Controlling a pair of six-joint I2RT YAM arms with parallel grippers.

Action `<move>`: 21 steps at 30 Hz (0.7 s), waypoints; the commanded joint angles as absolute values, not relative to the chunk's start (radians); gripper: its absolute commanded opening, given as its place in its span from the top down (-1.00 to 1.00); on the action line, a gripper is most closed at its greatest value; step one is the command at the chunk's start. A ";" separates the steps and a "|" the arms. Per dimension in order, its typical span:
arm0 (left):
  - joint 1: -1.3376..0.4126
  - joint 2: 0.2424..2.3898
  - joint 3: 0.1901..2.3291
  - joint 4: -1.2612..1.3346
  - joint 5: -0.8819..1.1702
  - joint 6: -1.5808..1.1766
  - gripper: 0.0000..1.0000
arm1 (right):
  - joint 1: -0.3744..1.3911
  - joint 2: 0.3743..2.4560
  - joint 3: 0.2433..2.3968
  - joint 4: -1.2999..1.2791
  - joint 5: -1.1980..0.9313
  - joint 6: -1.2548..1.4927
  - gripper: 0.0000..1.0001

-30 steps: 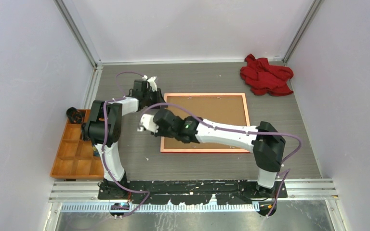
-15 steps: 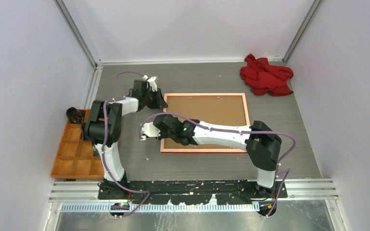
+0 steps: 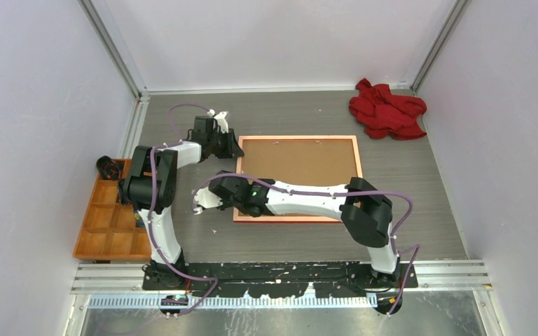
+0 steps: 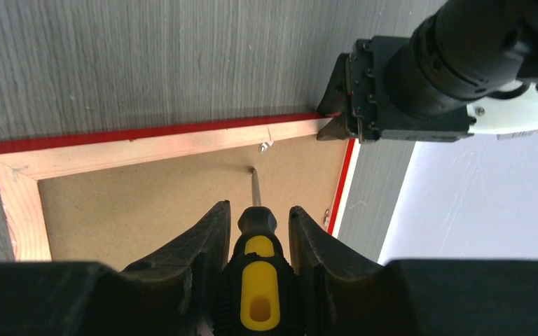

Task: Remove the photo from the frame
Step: Release the photo frame item from the photo frame.

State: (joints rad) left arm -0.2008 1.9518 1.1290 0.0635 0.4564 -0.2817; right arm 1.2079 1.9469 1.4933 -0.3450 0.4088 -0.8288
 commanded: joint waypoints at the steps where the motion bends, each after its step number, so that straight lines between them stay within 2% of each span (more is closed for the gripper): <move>1: -0.206 1.953 1.103 0.038 0.494 -0.244 0.53 | 1.236 1.971 1.573 -0.368 0.420 -0.873 0.99; 12: -0.203 1.954 1.103 0.040 0.502 -0.245 0.54 | 1.242 2.002 1.642 -0.432 0.379 -0.936 0.99; 21: -0.202 1.953 1.101 0.042 0.506 -0.245 0.54 | 1.226 2.005 1.583 -0.337 0.388 -0.945 0.98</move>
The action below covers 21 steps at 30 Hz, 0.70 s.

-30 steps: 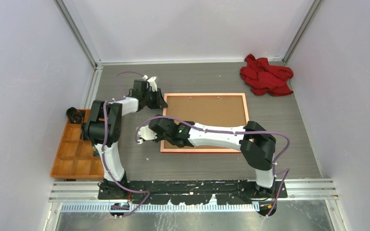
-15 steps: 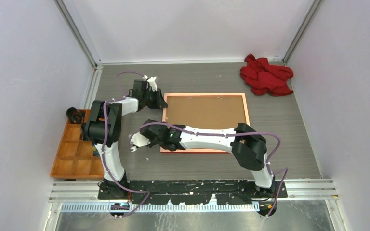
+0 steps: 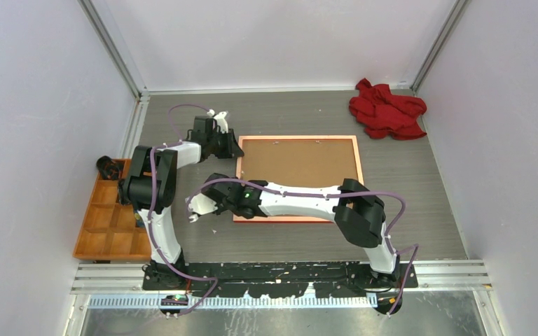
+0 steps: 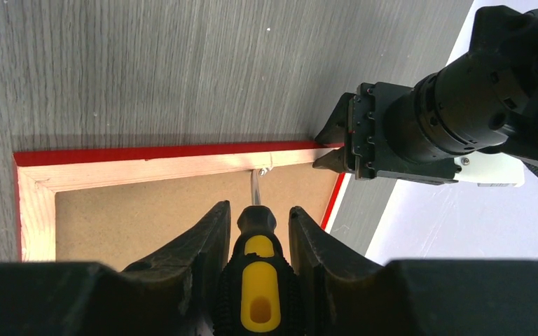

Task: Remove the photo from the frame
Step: Release the photo frame item from the photo frame.

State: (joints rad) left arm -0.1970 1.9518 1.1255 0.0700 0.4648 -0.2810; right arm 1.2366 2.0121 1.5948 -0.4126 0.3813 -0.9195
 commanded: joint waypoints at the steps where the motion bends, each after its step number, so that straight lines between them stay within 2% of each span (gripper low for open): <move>1: -0.201 1.953 1.101 0.043 0.506 -0.245 0.54 | 1.218 2.004 1.574 -0.315 0.388 -0.942 0.98; 21: -0.198 1.955 1.101 0.044 0.512 -0.246 0.53 | 1.183 2.010 1.529 -0.247 0.384 -0.913 0.98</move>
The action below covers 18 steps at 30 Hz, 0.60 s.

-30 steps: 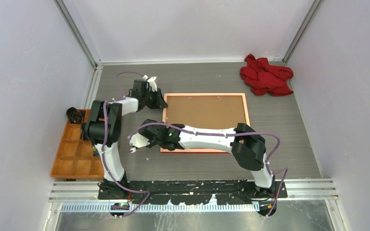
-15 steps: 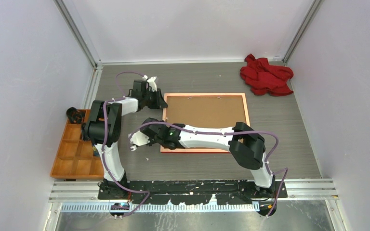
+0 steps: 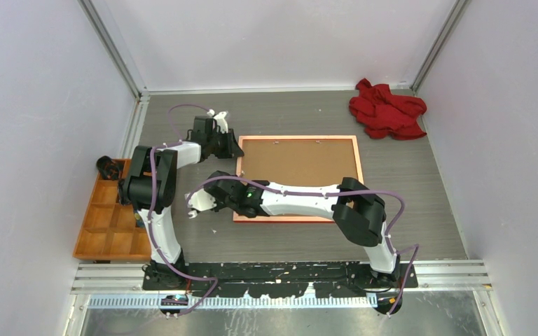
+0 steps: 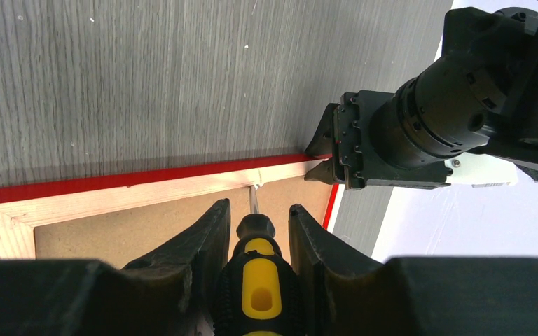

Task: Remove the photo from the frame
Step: Release the photo frame item from the photo frame.

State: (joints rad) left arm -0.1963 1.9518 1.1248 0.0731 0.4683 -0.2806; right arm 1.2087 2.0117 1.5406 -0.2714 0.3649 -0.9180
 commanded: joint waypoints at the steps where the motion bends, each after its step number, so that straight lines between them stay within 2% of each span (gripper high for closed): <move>1: -0.198 1.953 1.101 0.044 0.512 -0.246 0.54 | 1.183 2.007 1.525 -0.247 0.386 -0.913 0.99; 18: -0.198 1.953 1.099 0.049 0.518 -0.247 0.53 | 1.180 1.983 1.491 -0.272 0.382 -0.878 0.99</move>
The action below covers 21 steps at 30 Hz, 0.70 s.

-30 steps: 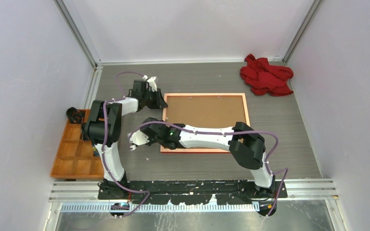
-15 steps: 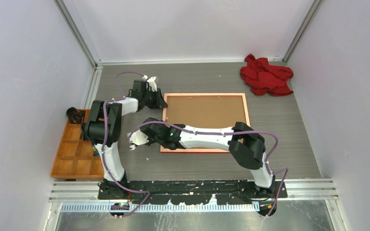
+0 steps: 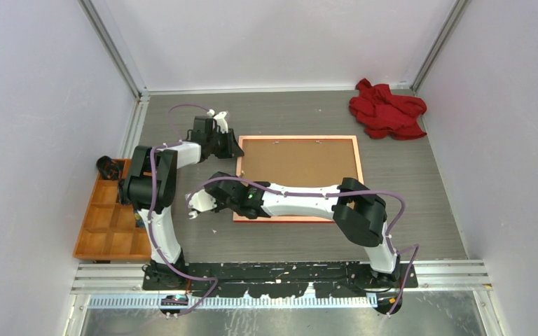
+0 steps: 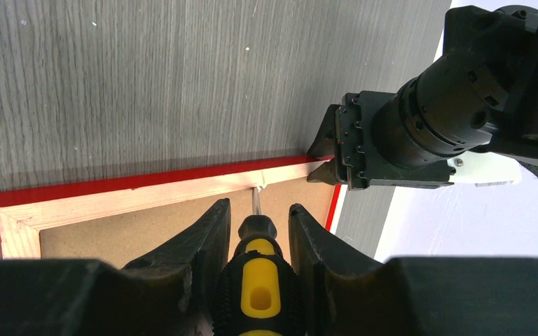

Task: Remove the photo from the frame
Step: Release the photo frame item from the photo frame.

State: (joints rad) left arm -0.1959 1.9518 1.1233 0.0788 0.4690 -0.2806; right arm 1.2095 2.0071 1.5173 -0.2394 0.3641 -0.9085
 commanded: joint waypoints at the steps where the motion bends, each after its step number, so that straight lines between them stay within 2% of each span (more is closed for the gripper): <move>1: -0.198 1.954 1.098 0.049 0.518 -0.246 0.53 | 1.180 1.985 1.488 -0.271 0.383 -0.876 0.99; 21: -0.196 1.950 1.093 0.058 0.520 -0.247 0.53 | 1.180 1.974 1.489 -0.296 0.381 -0.830 0.99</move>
State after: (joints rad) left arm -0.1951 1.9518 1.1198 0.0860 0.4721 -0.2806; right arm 1.2098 2.0003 1.5013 -0.2234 0.3653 -0.8799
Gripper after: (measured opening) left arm 0.266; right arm 0.391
